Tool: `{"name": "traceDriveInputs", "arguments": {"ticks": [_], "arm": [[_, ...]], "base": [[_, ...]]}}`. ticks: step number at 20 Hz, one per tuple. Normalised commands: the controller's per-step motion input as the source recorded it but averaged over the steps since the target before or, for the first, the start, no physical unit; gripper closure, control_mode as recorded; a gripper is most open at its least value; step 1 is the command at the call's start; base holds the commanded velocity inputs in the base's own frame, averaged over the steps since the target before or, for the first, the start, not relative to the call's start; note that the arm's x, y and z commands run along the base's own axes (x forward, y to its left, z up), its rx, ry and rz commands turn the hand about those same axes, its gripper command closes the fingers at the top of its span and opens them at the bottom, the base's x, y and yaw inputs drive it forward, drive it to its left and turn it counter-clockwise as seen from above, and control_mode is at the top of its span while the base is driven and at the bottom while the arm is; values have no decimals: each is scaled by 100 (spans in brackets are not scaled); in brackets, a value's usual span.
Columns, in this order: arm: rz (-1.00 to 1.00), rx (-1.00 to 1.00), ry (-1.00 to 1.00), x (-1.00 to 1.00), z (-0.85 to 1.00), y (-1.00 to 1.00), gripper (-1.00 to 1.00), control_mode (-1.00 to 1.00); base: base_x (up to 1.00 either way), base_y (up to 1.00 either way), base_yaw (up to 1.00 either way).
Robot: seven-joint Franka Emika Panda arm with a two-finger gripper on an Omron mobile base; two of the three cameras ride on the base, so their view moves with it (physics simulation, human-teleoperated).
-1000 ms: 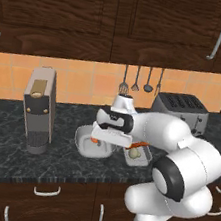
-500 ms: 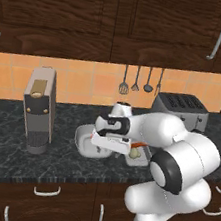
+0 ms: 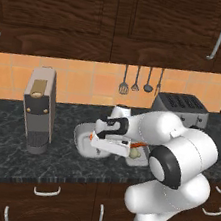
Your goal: Take the meat container that has the shrimp and place it on the second highest rack of the freezer. Then take the vegetable container that has the mushroom and carrot and place it on the highest rack of the freezer.
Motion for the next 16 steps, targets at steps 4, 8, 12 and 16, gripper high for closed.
{"name": "traceDriveInputs", "arguments": {"ticks": [4,8,12,16], "arm": [[0,0,0,0,0,0,100,-100],[0,0,0,0,0,0,100,-100],[0,0,0,0,0,0,100,-100],[-3,-2,0,0,2,0,100,-100]], "base": [[0,0,0],[0,0,0],[0,0,0],[0,0,0]]}}
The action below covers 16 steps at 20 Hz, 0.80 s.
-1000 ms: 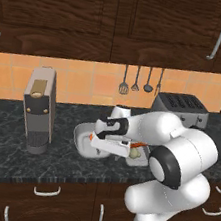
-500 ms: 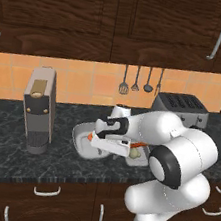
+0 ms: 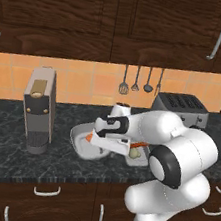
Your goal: Take the meat container that has the shrimp and place it on the second highest rack of the freezer. Then take the vegetable container that has the mushroom and carrot and place it on the highest rack of the freezer.
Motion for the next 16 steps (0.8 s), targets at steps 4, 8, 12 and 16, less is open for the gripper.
{"name": "traceDriveInputs", "arguments": {"ticks": [4,8,12,16], "arm": [[-13,-1,-2,-44,24,0,100,-100],[-12,0,-3,-64,44,-6,100,-100],[-9,0,-1,-74,61,-19,100,-100],[-6,0,-1,-74,74,-21,100,-100]], "base": [[0,0,0],[0,0,0],[0,0,0],[0,0,0]]}}
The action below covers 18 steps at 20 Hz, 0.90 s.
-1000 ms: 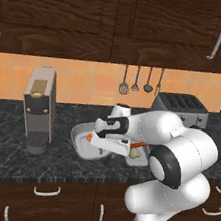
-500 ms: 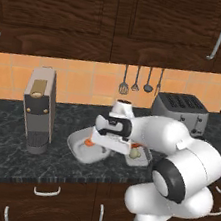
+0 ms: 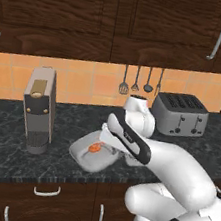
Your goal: Take the meat container that has the shrimp and place it on the second highest rack of the freezer. Then take the vegetable container that has the mushroom and carrot and place it on the highest rack of the freezer.
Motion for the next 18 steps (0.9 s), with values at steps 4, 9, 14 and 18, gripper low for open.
{"name": "traceDriveInputs", "arguments": {"ticks": [4,9,14,18], "arm": [[-4,0,1,-43,85,-38,100,-100],[-16,5,-1,-30,64,-50,100,-100],[-26,5,0,-17,39,-33,100,-100],[-29,0,-3,-32,26,-21,100,-100]], "base": [[0,0,0],[0,0,0],[0,0,0],[0,0,0]]}}
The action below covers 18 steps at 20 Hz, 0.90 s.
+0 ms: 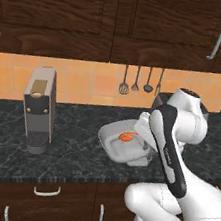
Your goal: Take the meat container that has the shrimp and place it on the second highest rack of the freezer. Then take the vegetable container that has the mushroom and carrot and place it on the highest rack of the freezer.
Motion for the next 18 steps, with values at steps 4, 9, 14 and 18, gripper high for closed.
{"name": "traceDriveInputs", "arguments": {"ticks": [4,9,14,18], "arm": [[-24,6,-4,-31,22,-56,100,-100],[-4,15,-2,-35,10,-69,100,-100],[0,6,0,-50,58,-47,100,-100],[-1,2,-3,-78,43,-24,100,-100]], "base": [[0,0,0],[0,0,0],[0,0,0],[0,0,0]]}}
